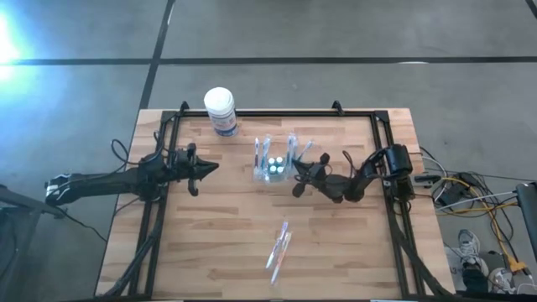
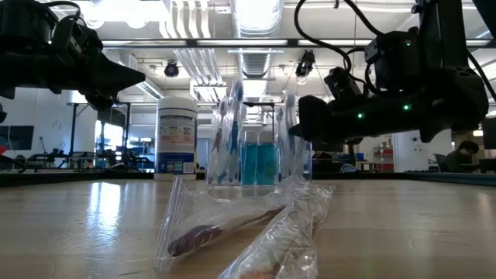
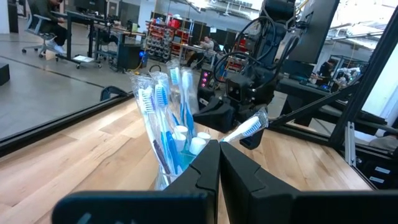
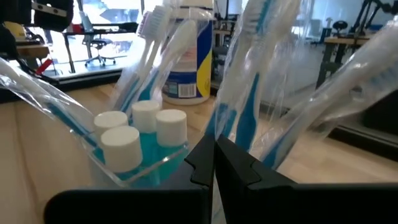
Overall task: Pick & Place toothbrushing station
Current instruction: Put the blue toothbrush into the transparent bin organizer, then put the violet toothbrush into the transparent bin organizer
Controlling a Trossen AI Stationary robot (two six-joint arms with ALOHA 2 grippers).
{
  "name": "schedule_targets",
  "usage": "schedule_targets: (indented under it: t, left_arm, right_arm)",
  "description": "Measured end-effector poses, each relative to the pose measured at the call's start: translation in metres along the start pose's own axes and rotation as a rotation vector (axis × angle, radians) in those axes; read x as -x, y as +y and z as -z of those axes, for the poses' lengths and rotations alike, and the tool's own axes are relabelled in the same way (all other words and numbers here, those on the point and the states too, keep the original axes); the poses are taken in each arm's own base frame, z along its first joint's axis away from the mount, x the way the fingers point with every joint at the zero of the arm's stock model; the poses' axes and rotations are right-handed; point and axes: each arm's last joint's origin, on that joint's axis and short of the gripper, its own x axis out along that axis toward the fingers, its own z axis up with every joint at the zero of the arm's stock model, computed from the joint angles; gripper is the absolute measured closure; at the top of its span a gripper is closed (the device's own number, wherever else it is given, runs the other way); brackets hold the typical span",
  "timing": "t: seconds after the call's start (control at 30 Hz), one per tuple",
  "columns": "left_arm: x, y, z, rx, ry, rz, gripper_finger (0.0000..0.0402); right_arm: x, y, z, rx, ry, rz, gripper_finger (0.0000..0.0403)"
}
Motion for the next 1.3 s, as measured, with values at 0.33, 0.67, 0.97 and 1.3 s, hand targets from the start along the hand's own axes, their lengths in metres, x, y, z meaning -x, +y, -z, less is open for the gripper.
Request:
schedule_targets:
  t: [0.33, 0.67, 0.97, 1.3]
  left_arm:
    - [0.000, 0.000, 0.000, 0.000, 0.000, 0.000, 0.0388]
    - [0.000, 0.000, 0.000, 0.000, 0.000, 0.000, 0.0388]
    - [0.000, 0.000, 0.000, -0.005, 0.002, -0.001, 0.0388]
    - [0.000, 0.000, 0.000, 0.003, 0.000, 0.000, 0.0388]
  right_arm:
    - [0.000, 0.000, 0.002, -0.010, 0.016, 0.001, 0.0394]
    - [0.000, 0.000, 0.002, -0.010, 0.017, -0.001, 0.0394]
    - [0.006, 0.001, -0.007, 0.008, -0.005, -0.021, 0.0332]
    - [0.038, -0.015, -0.044, -0.061, -0.082, -0.069, 0.0252]
